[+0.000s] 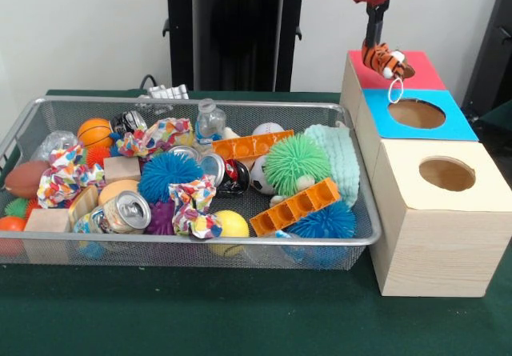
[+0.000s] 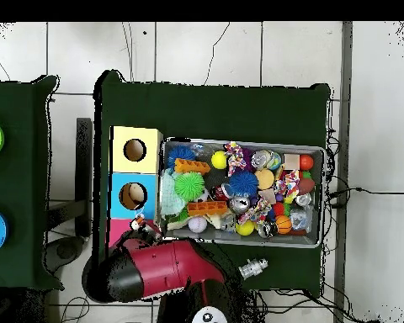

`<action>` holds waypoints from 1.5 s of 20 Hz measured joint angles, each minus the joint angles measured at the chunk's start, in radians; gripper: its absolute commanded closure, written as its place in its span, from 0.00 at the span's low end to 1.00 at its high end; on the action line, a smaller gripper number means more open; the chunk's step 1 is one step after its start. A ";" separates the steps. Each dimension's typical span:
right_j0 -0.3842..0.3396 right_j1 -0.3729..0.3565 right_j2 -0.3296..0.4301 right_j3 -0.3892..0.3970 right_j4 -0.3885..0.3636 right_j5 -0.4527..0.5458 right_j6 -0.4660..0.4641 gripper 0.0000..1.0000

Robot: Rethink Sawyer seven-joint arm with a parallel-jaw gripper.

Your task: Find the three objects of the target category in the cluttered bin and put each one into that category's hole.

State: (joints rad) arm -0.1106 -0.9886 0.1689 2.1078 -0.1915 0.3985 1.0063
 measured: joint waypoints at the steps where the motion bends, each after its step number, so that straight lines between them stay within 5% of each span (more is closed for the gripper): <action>1: 0.007 0.003 -0.007 0.005 0.000 0.000 0.000 1.00; 21: 0.119 0.079 -0.121 0.029 0.005 0.000 0.000 1.00; 30: 0.174 0.080 -0.124 0.030 0.084 0.000 0.001 1.00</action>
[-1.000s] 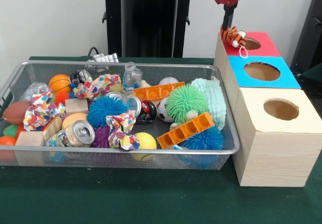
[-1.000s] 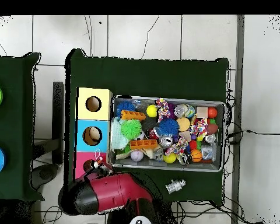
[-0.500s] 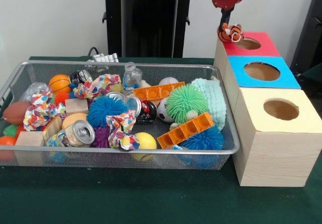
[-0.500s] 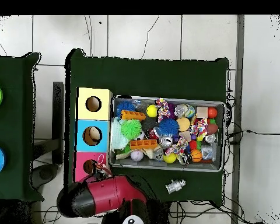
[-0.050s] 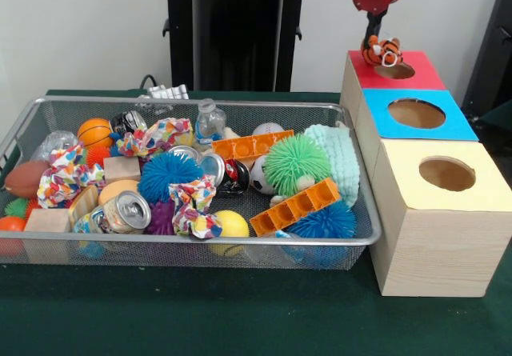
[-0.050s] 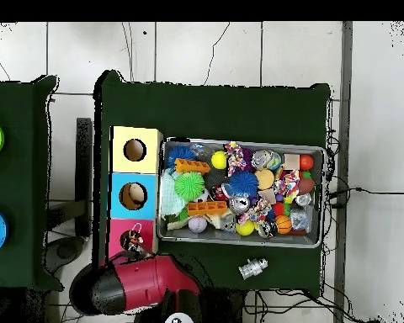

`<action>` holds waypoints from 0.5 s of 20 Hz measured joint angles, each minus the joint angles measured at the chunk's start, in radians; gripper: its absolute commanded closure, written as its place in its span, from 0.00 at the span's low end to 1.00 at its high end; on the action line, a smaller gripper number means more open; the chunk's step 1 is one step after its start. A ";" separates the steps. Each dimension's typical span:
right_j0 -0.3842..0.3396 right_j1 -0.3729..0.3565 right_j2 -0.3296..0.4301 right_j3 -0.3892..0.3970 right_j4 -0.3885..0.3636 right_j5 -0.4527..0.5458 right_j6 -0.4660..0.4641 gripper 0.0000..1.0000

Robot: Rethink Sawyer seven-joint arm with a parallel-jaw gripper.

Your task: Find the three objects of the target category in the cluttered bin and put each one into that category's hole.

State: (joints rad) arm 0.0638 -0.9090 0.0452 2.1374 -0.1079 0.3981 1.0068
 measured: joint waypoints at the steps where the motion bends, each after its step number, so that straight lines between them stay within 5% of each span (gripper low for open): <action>1: 0.004 0.000 0.000 0.000 0.007 0.000 0.001 1.00; 10: 0.070 0.011 -0.012 -0.002 0.076 -0.010 0.017 1.00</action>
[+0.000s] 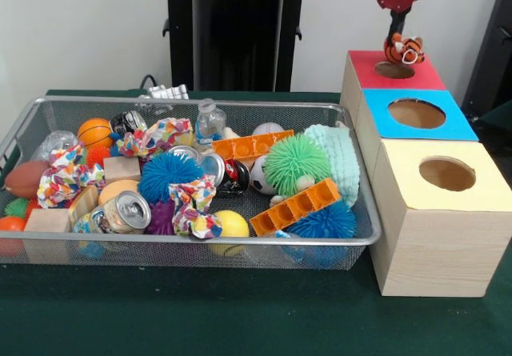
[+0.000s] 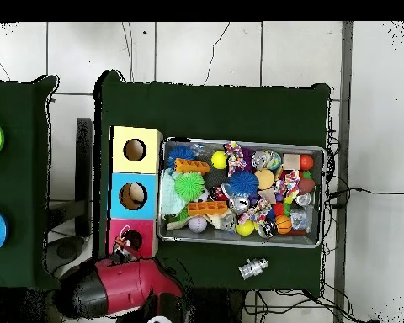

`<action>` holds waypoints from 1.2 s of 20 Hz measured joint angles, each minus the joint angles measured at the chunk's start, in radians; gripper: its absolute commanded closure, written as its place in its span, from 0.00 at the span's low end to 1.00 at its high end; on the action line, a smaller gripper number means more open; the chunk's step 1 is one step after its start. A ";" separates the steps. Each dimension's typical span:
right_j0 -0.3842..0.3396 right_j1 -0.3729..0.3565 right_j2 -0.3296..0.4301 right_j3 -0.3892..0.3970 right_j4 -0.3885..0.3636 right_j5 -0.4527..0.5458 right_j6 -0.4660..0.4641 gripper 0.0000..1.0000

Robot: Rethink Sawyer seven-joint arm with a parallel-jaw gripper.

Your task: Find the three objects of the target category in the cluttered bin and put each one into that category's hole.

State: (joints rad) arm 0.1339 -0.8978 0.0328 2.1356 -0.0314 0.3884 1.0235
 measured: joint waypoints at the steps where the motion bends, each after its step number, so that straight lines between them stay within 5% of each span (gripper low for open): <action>1: 0.003 0.004 -0.002 -0.001 0.001 -0.006 0.000 1.00; 14: 0.009 0.106 -0.042 -0.004 0.001 -0.288 0.000 1.00; 24: 0.014 0.177 -0.056 -0.004 0.001 -0.399 0.000 1.00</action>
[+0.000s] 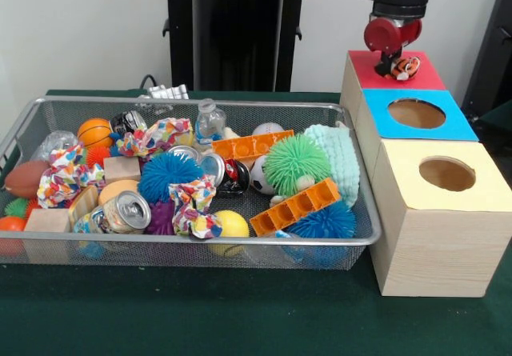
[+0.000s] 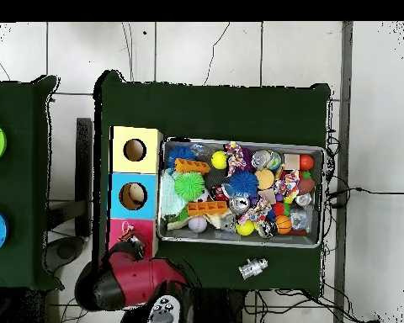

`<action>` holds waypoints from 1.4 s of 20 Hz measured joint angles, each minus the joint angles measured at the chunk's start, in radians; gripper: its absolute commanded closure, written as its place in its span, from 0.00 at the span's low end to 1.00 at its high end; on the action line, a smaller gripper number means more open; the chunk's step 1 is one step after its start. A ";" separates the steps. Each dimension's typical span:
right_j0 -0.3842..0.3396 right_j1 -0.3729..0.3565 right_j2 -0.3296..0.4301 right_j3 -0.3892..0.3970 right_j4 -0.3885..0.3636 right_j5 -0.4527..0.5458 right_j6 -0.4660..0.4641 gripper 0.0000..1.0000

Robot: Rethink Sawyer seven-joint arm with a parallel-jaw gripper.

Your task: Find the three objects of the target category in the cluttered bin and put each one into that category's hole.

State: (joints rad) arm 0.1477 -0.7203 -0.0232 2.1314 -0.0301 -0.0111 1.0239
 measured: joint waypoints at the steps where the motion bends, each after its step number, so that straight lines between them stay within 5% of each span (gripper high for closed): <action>1: 0.000 0.007 0.000 0.000 0.000 -0.011 0.000 1.00; 7: 0.001 0.064 -0.011 -0.007 -0.001 -0.079 0.000 1.00; 21: 0.020 0.063 -0.028 -0.007 -0.007 -0.103 0.000 1.00; 22: 0.021 0.066 -0.027 -0.008 -0.008 -0.103 0.000 0.00; 28: 0.026 0.076 -0.019 -0.015 -0.008 -0.112 0.002 0.00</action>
State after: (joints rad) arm 0.1732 -0.6440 -0.0427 2.1162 -0.0382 -0.1231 1.0264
